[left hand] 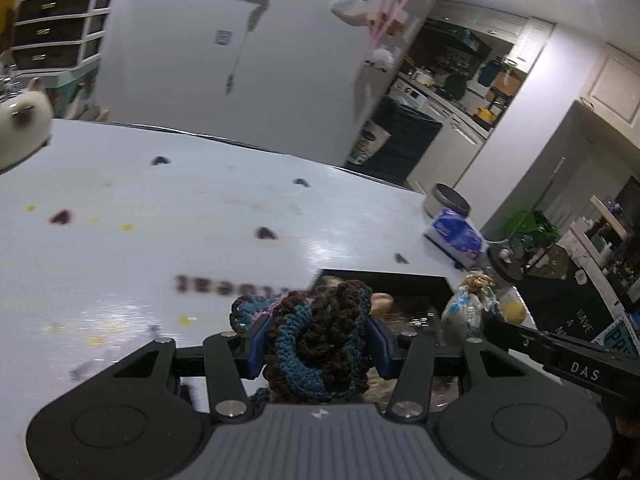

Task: Organize soft objects
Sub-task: 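Carry the floral pouch and crocheted scrunchie over the black box, then lower the scrunchie into the box with the left tool while the right tool lowers the pouch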

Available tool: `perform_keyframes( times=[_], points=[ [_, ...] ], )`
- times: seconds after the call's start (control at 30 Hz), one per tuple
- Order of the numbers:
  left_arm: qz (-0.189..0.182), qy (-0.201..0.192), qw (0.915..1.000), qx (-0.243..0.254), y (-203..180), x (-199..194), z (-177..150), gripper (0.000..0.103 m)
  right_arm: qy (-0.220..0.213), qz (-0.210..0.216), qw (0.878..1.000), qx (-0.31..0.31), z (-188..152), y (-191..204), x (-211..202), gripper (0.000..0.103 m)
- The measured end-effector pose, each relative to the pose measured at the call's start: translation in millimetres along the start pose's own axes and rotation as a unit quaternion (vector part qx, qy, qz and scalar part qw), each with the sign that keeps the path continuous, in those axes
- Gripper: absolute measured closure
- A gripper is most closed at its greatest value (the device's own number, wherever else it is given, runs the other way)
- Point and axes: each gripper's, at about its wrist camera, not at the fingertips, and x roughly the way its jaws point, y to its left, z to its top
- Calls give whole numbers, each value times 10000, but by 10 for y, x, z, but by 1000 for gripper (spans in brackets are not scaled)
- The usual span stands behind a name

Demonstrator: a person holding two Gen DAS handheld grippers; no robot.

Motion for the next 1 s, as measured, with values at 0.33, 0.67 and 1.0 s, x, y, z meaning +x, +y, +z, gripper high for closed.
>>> perform_keyframes(
  times=[0.33, 0.67, 1.0],
  points=[
    [-220, 161, 9993, 239, -712, 421, -91, 52, -69, 13, 10000, -13, 105, -647, -141, 87],
    [-591, 746, 9933, 654, -1205, 929, -179, 52, -49, 50, 9999, -95, 144, -970, -191, 87],
    [-1147, 1709, 9771, 539, -1313, 1505, -378, 52, 498, 450, 9927, -1002, 313, -871, 229, 87]
  ],
)
